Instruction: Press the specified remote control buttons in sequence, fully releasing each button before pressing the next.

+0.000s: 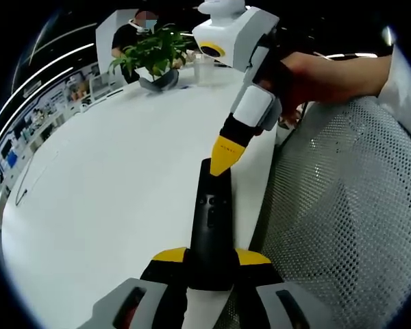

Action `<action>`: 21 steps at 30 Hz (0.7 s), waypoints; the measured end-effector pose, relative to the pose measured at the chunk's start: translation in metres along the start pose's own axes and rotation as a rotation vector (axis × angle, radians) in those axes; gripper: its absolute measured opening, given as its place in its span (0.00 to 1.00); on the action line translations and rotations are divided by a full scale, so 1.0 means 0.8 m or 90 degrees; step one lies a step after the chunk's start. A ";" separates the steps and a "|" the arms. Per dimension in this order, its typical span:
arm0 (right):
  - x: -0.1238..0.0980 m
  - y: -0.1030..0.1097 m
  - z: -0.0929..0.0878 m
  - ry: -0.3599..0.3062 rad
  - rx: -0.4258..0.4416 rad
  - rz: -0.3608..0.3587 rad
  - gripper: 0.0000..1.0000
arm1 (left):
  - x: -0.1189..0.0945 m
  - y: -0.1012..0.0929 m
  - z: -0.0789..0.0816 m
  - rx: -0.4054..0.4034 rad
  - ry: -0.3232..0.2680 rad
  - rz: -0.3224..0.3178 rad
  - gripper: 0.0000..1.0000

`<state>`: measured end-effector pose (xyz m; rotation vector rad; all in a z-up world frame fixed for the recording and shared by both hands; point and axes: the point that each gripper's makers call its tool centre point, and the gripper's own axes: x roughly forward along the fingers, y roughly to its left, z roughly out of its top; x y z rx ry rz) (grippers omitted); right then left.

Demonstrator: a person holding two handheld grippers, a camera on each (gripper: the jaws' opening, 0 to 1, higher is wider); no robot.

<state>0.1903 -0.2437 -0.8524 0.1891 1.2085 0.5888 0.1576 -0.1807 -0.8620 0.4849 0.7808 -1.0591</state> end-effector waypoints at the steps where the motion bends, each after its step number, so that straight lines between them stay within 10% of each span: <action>1: 0.000 0.000 0.000 0.000 -0.001 0.000 0.00 | 0.000 0.000 0.000 0.000 0.000 0.000 0.24; 21: 0.001 0.001 0.000 -0.005 -0.038 -0.013 0.00 | 0.001 0.000 0.000 0.001 -0.002 -0.001 0.24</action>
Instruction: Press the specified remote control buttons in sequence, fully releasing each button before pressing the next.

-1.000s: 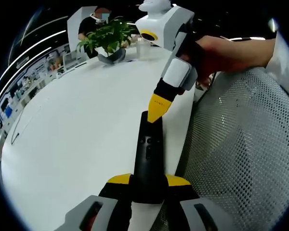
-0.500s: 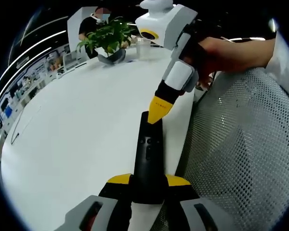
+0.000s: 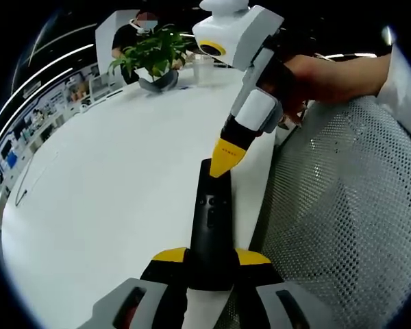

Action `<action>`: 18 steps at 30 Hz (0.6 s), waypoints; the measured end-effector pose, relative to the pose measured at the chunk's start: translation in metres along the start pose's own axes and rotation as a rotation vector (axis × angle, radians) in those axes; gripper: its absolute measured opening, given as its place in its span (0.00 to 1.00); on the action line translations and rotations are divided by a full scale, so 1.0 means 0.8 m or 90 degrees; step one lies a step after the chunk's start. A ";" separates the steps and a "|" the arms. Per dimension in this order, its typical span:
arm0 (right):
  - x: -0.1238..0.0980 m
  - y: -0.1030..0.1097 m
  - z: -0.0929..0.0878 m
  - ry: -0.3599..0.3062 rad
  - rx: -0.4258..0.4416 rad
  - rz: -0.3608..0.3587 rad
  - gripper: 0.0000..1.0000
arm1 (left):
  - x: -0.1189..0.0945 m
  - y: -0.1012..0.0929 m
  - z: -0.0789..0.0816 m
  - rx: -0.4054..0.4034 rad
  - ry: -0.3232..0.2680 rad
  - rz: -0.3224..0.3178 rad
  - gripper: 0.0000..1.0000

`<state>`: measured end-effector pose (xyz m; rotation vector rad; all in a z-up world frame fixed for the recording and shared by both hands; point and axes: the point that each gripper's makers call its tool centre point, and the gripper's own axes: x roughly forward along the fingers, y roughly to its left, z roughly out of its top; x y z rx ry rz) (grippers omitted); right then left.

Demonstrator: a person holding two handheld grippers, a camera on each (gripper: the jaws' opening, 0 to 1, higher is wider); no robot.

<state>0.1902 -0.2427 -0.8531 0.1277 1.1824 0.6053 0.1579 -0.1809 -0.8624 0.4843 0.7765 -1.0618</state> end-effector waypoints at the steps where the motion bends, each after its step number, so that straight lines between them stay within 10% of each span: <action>1: 0.000 0.000 0.000 0.000 -0.001 0.000 0.00 | 0.000 0.000 0.000 0.000 0.000 0.000 0.24; 18: -0.003 0.000 0.010 -0.018 -0.082 -0.036 0.00 | 0.001 -0.005 0.002 0.013 -0.001 -0.008 0.24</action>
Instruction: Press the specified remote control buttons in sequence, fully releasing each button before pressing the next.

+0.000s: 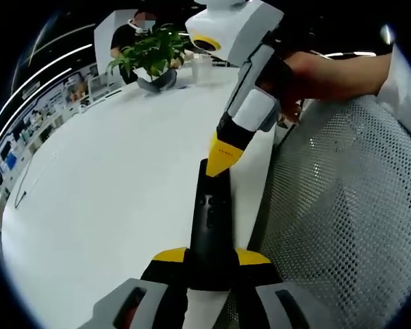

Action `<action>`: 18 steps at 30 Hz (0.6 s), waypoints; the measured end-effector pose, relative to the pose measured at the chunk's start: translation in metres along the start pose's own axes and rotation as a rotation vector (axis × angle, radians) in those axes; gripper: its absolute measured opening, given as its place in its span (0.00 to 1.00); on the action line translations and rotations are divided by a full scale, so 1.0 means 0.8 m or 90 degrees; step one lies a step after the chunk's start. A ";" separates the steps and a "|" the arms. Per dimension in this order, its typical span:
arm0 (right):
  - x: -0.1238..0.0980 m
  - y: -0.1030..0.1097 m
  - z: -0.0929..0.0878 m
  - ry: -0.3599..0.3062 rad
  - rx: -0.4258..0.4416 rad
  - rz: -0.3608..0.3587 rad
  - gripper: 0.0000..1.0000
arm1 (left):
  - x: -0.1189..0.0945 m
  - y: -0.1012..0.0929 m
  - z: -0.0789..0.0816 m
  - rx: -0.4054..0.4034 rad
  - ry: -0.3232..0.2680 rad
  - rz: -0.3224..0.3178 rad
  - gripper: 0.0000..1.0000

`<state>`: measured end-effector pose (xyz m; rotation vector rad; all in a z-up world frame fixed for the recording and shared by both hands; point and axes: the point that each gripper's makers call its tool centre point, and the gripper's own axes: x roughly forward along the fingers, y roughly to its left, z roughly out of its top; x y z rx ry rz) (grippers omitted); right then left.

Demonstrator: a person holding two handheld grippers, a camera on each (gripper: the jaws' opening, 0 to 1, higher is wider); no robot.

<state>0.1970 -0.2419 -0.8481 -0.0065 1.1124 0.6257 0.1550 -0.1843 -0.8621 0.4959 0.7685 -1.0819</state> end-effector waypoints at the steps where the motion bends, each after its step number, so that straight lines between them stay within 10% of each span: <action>1: -0.002 -0.001 0.003 -0.008 -0.005 -0.004 0.00 | 0.001 -0.001 0.000 0.000 0.001 -0.002 0.24; 18: 0.003 0.015 -0.003 0.011 -0.013 0.031 0.00 | 0.001 -0.006 0.001 0.008 0.000 -0.009 0.24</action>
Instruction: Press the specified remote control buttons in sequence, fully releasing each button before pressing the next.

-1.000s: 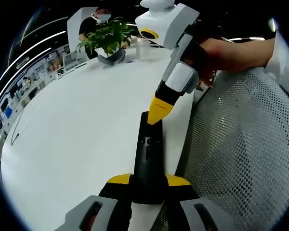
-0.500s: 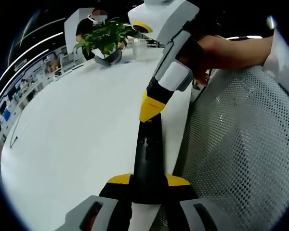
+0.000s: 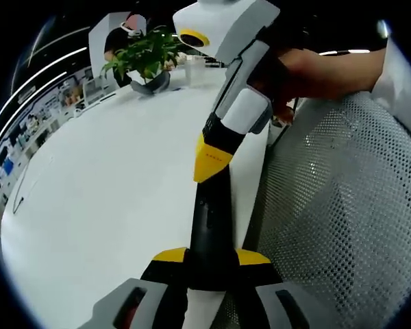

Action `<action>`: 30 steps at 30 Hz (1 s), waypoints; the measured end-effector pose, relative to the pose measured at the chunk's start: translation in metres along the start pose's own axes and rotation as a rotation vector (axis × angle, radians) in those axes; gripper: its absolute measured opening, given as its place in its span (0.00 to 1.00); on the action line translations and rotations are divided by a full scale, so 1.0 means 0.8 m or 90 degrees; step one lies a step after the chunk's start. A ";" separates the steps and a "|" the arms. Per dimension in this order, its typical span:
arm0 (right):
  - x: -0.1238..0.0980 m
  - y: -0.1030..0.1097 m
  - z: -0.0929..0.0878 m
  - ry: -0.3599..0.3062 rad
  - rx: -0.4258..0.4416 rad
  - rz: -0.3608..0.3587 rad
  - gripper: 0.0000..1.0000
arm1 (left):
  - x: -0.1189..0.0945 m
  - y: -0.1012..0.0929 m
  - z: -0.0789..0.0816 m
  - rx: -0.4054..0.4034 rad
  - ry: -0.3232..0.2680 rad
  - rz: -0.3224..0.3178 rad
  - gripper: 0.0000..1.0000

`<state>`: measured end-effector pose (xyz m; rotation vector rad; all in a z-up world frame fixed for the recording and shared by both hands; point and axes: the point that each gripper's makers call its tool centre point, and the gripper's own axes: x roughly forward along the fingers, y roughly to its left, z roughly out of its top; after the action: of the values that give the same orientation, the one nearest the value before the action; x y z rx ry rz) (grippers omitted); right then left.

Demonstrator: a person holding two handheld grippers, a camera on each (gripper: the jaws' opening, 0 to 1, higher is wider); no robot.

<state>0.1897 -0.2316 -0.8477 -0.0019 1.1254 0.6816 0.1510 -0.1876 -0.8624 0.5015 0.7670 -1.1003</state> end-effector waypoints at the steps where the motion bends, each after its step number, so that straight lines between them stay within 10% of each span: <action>1: 0.000 0.000 -0.002 0.006 0.004 0.002 0.00 | 0.000 0.000 0.000 0.000 -0.001 0.000 0.24; 30: 0.005 -0.005 -0.005 0.002 0.013 0.000 0.00 | 0.000 0.001 0.002 0.000 -0.008 -0.001 0.24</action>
<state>0.1893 -0.2342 -0.8540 0.0140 1.1355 0.6702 0.1520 -0.1886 -0.8615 0.4930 0.7561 -1.1038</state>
